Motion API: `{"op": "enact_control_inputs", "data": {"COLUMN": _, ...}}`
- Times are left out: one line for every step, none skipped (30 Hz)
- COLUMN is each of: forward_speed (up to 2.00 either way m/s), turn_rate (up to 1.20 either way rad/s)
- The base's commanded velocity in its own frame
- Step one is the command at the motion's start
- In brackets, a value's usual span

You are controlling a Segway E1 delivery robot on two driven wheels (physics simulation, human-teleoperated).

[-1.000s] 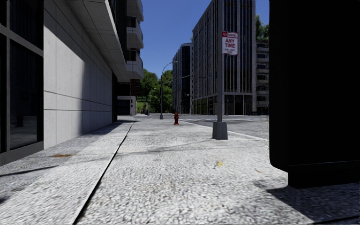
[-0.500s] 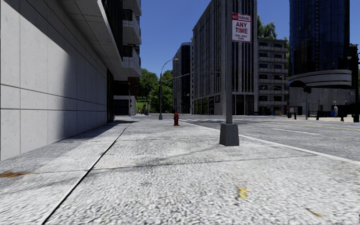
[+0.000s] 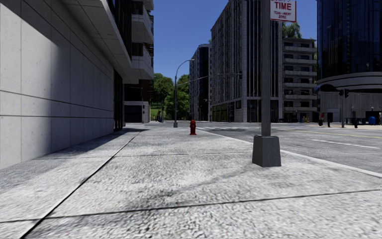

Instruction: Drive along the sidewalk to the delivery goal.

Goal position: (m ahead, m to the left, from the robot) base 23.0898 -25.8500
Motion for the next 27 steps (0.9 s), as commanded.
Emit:
{"op": "enact_control_inputs", "data": {"forward_speed": 2.0, "turn_rate": 0.34}}
{"op": "enact_control_inputs", "data": {"forward_speed": 2.0, "turn_rate": 0.34}}
{"op": "enact_control_inputs", "data": {"forward_speed": 2.0, "turn_rate": 0.34}}
{"op": "enact_control_inputs", "data": {"forward_speed": 2.0, "turn_rate": 0.34}}
{"op": "enact_control_inputs", "data": {"forward_speed": 2.0, "turn_rate": 0.34}}
{"op": "enact_control_inputs", "data": {"forward_speed": 2.0, "turn_rate": 0.34}}
{"op": "enact_control_inputs", "data": {"forward_speed": 2.0, "turn_rate": 0.34}}
{"op": "enact_control_inputs", "data": {"forward_speed": 2.0, "turn_rate": 0.34}}
{"op": "enact_control_inputs", "data": {"forward_speed": 2.0, "turn_rate": 0.34}}
{"op": "enact_control_inputs", "data": {"forward_speed": 2.0, "turn_rate": 0.34}}
{"op": "enact_control_inputs", "data": {"forward_speed": 2.0, "turn_rate": 0.34}}
{"op": "enact_control_inputs", "data": {"forward_speed": 2.0, "turn_rate": 0.34}}
{"op": "enact_control_inputs", "data": {"forward_speed": 2.0, "turn_rate": 0.34}}
{"op": "enact_control_inputs", "data": {"forward_speed": 2.0, "turn_rate": 0.34}}
{"op": "enact_control_inputs", "data": {"forward_speed": 2.0, "turn_rate": 0.0}}
{"op": "enact_control_inputs", "data": {"forward_speed": 2.0, "turn_rate": 0.0}}
{"op": "enact_control_inputs", "data": {"forward_speed": 2.0, "turn_rate": 0.0}}
{"op": "enact_control_inputs", "data": {"forward_speed": 2.0, "turn_rate": 0.0}}
{"op": "enact_control_inputs", "data": {"forward_speed": 2.0, "turn_rate": 0.0}}
{"op": "enact_control_inputs", "data": {"forward_speed": 2.0, "turn_rate": 0.0}}
{"op": "enact_control_inputs", "data": {"forward_speed": 2.0, "turn_rate": 0.0}}
{"op": "enact_control_inputs", "data": {"forward_speed": 2.0, "turn_rate": 0.0}}
{"op": "enact_control_inputs", "data": {"forward_speed": 2.0, "turn_rate": 0.0}}
{"op": "enact_control_inputs", "data": {"forward_speed": 2.0, "turn_rate": 0.0}}
{"op": "enact_control_inputs", "data": {"forward_speed": 2.0, "turn_rate": 0.0}}
{"op": "enact_control_inputs", "data": {"forward_speed": 2.0, "turn_rate": 0.0}}
{"op": "enact_control_inputs", "data": {"forward_speed": 2.0, "turn_rate": 0.0}}
